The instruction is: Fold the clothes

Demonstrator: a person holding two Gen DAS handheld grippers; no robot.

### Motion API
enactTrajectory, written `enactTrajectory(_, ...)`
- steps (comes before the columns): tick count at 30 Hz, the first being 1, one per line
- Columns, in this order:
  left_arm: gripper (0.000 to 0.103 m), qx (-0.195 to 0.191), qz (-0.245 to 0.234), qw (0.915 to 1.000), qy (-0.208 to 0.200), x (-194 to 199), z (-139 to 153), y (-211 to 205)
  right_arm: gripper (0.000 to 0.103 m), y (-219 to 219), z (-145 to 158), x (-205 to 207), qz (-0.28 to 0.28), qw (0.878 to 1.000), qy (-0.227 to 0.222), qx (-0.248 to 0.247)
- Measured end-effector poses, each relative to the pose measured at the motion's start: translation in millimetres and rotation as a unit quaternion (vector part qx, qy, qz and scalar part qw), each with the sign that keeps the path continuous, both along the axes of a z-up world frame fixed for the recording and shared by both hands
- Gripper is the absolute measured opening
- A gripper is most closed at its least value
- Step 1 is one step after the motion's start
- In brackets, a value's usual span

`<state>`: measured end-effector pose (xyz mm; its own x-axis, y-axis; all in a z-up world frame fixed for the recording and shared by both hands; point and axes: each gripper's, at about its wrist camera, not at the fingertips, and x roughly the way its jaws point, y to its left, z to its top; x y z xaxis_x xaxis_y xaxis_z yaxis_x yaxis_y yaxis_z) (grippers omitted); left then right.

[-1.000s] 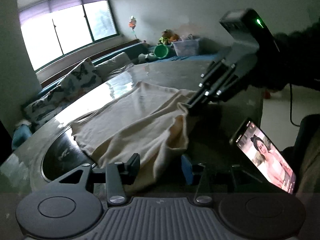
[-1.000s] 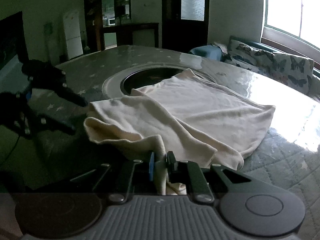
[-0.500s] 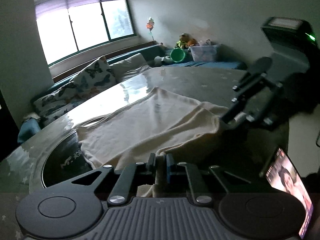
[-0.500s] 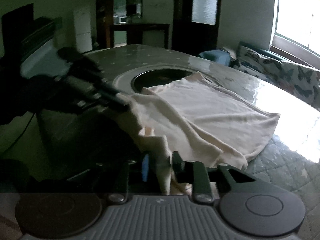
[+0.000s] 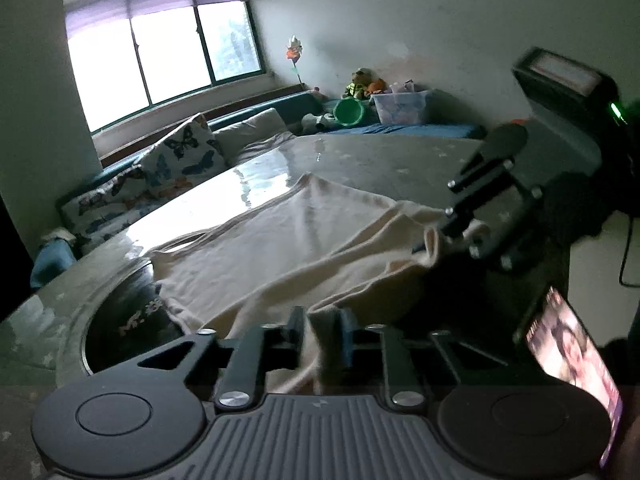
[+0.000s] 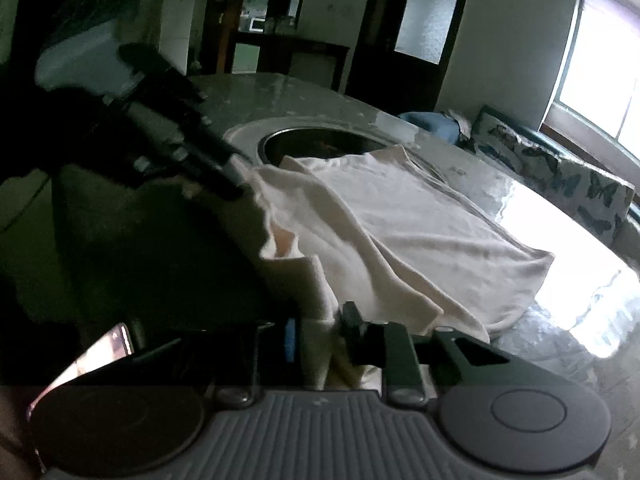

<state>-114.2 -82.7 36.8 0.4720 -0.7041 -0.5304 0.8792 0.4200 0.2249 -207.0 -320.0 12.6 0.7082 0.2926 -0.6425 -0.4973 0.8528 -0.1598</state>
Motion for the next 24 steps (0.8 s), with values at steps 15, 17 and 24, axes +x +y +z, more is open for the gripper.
enactTrajectory(15,0.048,0.068,-0.009,0.996,-0.057,-8.5,-26.6,0.9,0.013,-19.8,17.0,7.5,-0.043,0.996,0.02,0.081)
enactTrajectory(17,0.03,0.076,-0.012,0.9951,-0.061,-6.7,-30.1,-2.3,0.013,-19.3,17.5,6.5,-0.045,0.996,0.017,0.078)
enactTrajectory(24,0.007,0.06,-0.004,0.9972,-0.043,-14.5,-17.5,6.1,0.011,-15.3,22.2,-7.2,-0.037,0.997,0.007,0.07)
